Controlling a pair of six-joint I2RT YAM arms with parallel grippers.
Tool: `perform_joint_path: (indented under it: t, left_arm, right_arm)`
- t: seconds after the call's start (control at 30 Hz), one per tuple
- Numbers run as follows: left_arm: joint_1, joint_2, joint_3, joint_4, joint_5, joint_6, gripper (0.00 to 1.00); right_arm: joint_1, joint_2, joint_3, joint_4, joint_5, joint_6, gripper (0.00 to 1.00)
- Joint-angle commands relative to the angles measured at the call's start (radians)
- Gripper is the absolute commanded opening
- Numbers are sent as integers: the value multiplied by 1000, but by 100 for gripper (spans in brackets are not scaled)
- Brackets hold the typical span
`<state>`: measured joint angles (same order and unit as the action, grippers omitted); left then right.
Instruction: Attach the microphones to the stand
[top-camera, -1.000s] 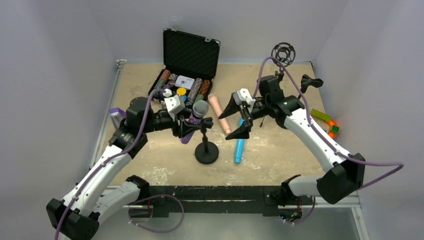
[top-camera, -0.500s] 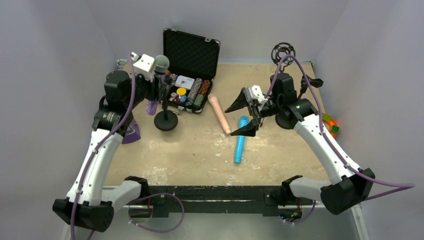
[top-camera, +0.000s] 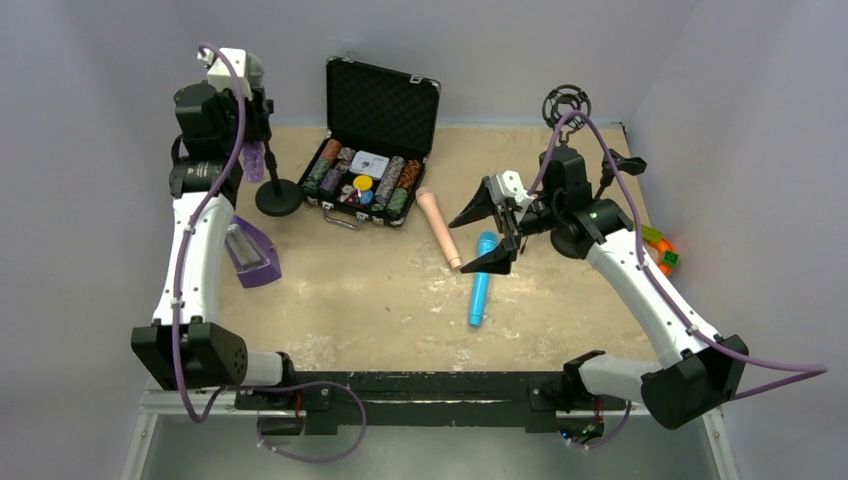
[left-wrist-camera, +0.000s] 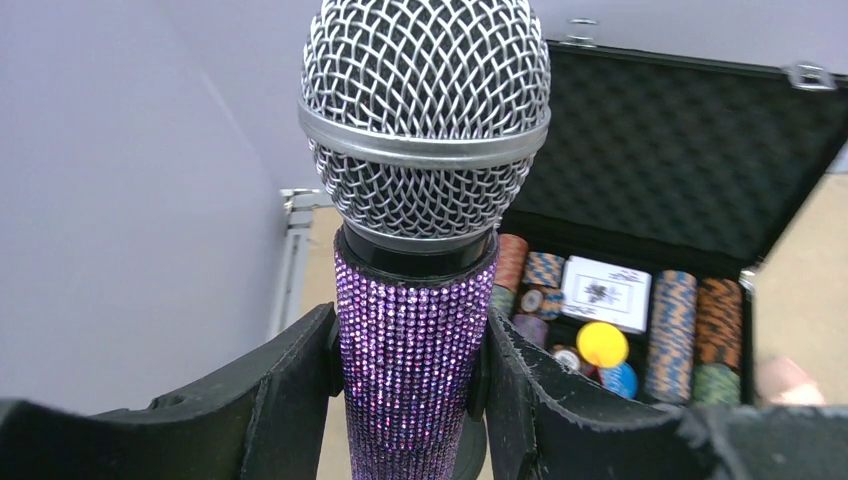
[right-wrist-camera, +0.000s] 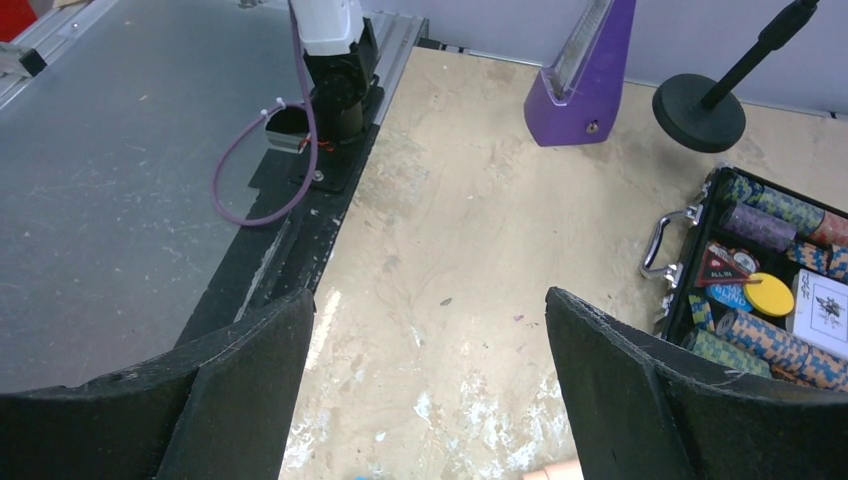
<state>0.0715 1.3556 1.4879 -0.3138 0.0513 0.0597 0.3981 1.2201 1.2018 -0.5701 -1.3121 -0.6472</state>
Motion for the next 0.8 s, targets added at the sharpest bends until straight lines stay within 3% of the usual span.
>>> perform_joint_path:
  t: [0.0, 0.23, 0.77]
  left_arm:
    - [60, 32, 84, 208, -47, -17, 0]
    - [103, 119, 71, 289, -34, 5, 0]
    - [144, 115, -214, 522, 60, -6, 5]
  right_arm:
    - [-2, -2, -4, 24, -48, 17, 89]
    - [-3, 3, -4, 23, -52, 16, 89]
    - [-4, 13, -8, 29, -50, 18, 89]
